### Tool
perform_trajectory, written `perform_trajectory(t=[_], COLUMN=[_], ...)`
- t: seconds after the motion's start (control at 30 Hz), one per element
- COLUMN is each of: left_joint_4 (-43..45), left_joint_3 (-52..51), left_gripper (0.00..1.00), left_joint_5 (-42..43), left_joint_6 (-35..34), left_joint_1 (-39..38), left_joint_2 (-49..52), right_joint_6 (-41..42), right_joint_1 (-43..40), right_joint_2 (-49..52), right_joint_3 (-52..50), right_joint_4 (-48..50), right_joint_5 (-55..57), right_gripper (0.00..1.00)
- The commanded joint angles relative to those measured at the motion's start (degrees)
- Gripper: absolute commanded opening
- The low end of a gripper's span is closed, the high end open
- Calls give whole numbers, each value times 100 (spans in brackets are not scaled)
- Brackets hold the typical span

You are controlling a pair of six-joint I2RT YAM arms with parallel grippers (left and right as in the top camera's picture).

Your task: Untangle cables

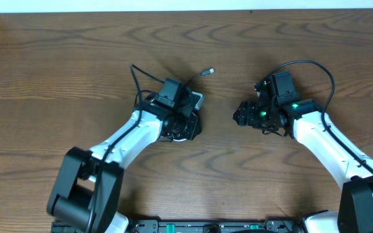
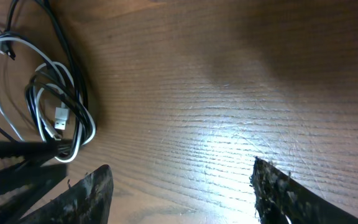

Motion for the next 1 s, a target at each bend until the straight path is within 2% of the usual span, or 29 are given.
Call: perform_trajectory(t=[0.0, 0.17, 0.6, 0.83, 0.97], left_joint_4=[188, 345, 328, 179, 142], left_joint_3=[72, 72, 74, 90, 63], left_gripper=[28, 28, 26, 26, 29], left_joint_5=[-501, -1161, -1733, -1777, -2151], left_joint_6=[-37, -411, -776, -743, -682], left_joint_1=[-101, -118, -254, -280, -278], left_joint_2=[332, 437, 415, -435, -446], right_joint_6=[-107, -109, -173, -192, -216], right_joint_1=[-20, -15, -15, -15, -15], right_joint_2=[44, 44, 44, 44, 44], right_joint_3=[-48, -48, -48, -48, -48], right_joint_4=[-9, -9, -9, 4, -11], right_joint_5=[0, 0, 2, 24, 24], right_gripper=[68, 70, 71, 72, 72])
